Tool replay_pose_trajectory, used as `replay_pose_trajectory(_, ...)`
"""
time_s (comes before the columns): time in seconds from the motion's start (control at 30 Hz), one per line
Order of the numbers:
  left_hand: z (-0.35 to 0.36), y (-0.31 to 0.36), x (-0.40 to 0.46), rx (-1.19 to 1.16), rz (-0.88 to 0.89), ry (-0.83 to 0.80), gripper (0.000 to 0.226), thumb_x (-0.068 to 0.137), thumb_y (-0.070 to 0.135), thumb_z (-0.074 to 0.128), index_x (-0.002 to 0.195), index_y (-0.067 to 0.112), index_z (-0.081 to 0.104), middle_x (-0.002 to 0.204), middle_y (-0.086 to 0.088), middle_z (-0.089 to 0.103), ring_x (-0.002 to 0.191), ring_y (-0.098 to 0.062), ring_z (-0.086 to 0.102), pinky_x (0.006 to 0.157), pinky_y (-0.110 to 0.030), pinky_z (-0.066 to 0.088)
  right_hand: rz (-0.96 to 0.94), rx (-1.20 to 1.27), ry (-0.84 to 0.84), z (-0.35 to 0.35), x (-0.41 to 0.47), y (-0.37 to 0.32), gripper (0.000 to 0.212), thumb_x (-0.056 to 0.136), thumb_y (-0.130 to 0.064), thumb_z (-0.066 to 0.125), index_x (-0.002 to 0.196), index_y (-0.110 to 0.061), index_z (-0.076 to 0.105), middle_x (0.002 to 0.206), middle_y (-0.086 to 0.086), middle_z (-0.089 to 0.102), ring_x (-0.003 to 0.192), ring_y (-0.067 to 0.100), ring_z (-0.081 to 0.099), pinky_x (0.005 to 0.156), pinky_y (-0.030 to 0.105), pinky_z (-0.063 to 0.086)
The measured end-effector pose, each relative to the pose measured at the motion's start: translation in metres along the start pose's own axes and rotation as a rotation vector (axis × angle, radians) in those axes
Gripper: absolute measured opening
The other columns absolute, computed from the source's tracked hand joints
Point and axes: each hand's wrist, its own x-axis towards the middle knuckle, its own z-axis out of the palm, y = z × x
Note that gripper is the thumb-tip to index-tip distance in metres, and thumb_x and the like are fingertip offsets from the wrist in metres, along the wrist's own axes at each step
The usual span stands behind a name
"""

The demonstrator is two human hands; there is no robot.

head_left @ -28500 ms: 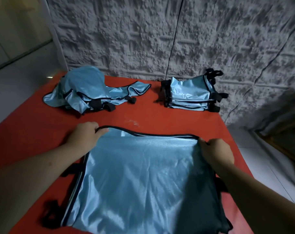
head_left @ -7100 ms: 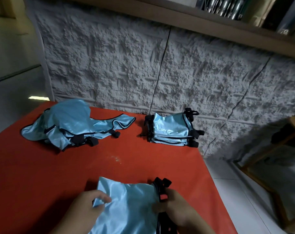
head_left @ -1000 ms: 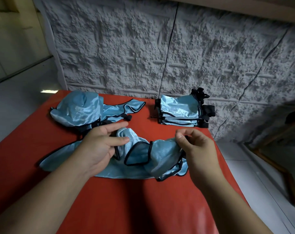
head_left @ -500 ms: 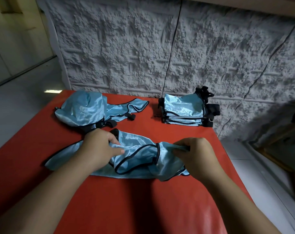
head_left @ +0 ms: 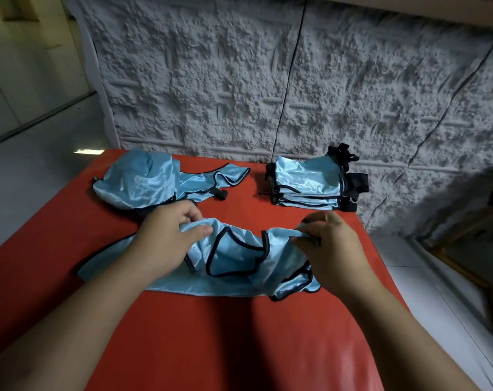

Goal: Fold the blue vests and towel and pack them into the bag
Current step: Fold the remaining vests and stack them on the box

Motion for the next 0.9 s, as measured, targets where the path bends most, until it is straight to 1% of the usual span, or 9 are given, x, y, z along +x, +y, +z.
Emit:
replay_pose_trajectory(0.07, -0.004, 0.003, -0.002, -0.014, -0.012, -0.007, 0.02, 0.08, 0.019, 0.084, 0.076, 0.019, 0.064, 0.07, 0.0, 0.069, 0.059, -0.01, 0.059, 0.062, -0.026, 0.045, -0.049, -0.021, 0.039, -0.005, 0.002, -0.006, 0.006, 0.089, -0.015, 0.074, 0.09, -0.011, 0.079, 0.108, 0.002, 0.061, 0.09, 0.016, 0.057, 0.078, 0.024, 0.037)
replay_pose_trajectory(0.17, -0.017, 0.009, -0.008, 0.014, -0.006, -0.039, 0.028, 0.073, 0.012, 0.089, 0.087, 0.028, 0.069, 0.08, 0.006, 0.072, 0.078, -0.008, 0.067, 0.077, -0.022, 0.051, -0.066, -0.046, 0.002, -0.019, 0.002, -0.022, 0.033, 0.097, -0.023, 0.064, 0.067, -0.014, 0.055, 0.072, -0.003, 0.053, 0.062, 0.014, 0.046, 0.06, 0.033, 0.032)
replay_pose_trajectory(0.27, -0.034, 0.022, -0.013, 0.189, 0.034, -0.032, 0.039, 0.075, 0.008, 0.086, 0.107, 0.027, 0.074, 0.103, 0.009, 0.073, 0.095, -0.006, 0.065, 0.086, -0.02, 0.045, -0.053, -0.047, -0.012, -0.04, -0.004, -0.04, 0.038, 0.101, -0.025, 0.057, 0.067, -0.01, 0.045, 0.055, -0.001, 0.045, 0.053, 0.013, 0.04, 0.05, 0.025, 0.028)
replay_pose_trajectory(0.4, -0.063, 0.048, -0.017, 0.336, 0.001, 0.021, 0.017, 0.08, 0.014, 0.085, 0.085, 0.026, 0.074, 0.078, 0.005, 0.07, 0.07, -0.007, 0.061, 0.06, -0.015, 0.037, -0.059, 0.025, -0.008, -0.071, -0.007, -0.057, 0.028, 0.101, -0.019, 0.057, 0.076, -0.007, 0.057, 0.059, 0.006, 0.059, 0.056, 0.023, 0.056, 0.055, 0.035, 0.042)
replay_pose_trajectory(0.47, -0.085, 0.07, -0.019, 0.361, -0.01, 0.034, 0.016, 0.08, 0.022, 0.085, 0.076, 0.023, 0.07, 0.065, 0.004, 0.064, 0.06, -0.005, 0.056, 0.051, -0.017, 0.033, -0.081, 0.036, 0.001, -0.095, -0.003, -0.071, 0.019, 0.1, -0.016, 0.058, 0.082, -0.015, 0.061, 0.061, 0.001, 0.061, 0.057, 0.018, 0.058, 0.054, 0.035, 0.045)
replay_pose_trajectory(0.57, -0.126, 0.119, -0.019, 0.352, 0.062, 0.11, 0.016, 0.076, 0.026, 0.088, 0.072, 0.019, 0.074, 0.064, 0.002, 0.066, 0.063, -0.013, 0.061, 0.057, -0.03, 0.045, -0.13, 0.033, 0.031, -0.145, 0.004, -0.103, 0.016, 0.098, -0.013, 0.06, 0.086, -0.023, 0.062, 0.066, -0.009, 0.059, 0.059, 0.006, 0.054, 0.05, 0.023, 0.035)
replay_pose_trajectory(0.67, -0.165, 0.174, -0.021, 0.325, 0.176, 0.168, 0.015, 0.074, 0.028, 0.089, 0.08, 0.019, 0.079, 0.072, 0.0, 0.072, 0.071, -0.018, 0.067, 0.068, -0.037, 0.053, -0.156, 0.077, 0.11, -0.202, 0.004, -0.14, 0.014, 0.096, -0.016, 0.065, 0.083, -0.02, 0.067, 0.065, -0.001, 0.063, 0.054, 0.015, 0.058, 0.048, 0.028, 0.043)
replay_pose_trajectory(0.8, -0.217, 0.249, -0.037, 0.377, 0.299, 0.197, 0.027, 0.073, 0.035, 0.089, 0.06, 0.027, 0.066, 0.05, 0.008, 0.058, 0.05, -0.003, 0.052, 0.049, -0.026, 0.036, -0.168, 0.158, 0.235, -0.273, -0.003, -0.183, 0.016, 0.097, -0.016, 0.065, 0.084, -0.012, 0.072, 0.062, 0.008, 0.065, 0.046, 0.016, 0.053, 0.045, 0.032, 0.043)
replay_pose_trajectory(0.9, -0.257, 0.296, -0.055, 0.416, 0.357, 0.245, 0.02, 0.075, 0.031, 0.088, 0.07, 0.019, 0.073, 0.053, 0.012, 0.06, 0.055, -0.001, 0.057, 0.048, -0.014, 0.034, -0.175, 0.199, 0.291, -0.322, -0.008, -0.202, 0.018, 0.097, -0.006, 0.062, 0.084, -0.008, 0.073, 0.061, 0.009, 0.065, 0.048, 0.018, 0.055, 0.048, 0.037, 0.048)
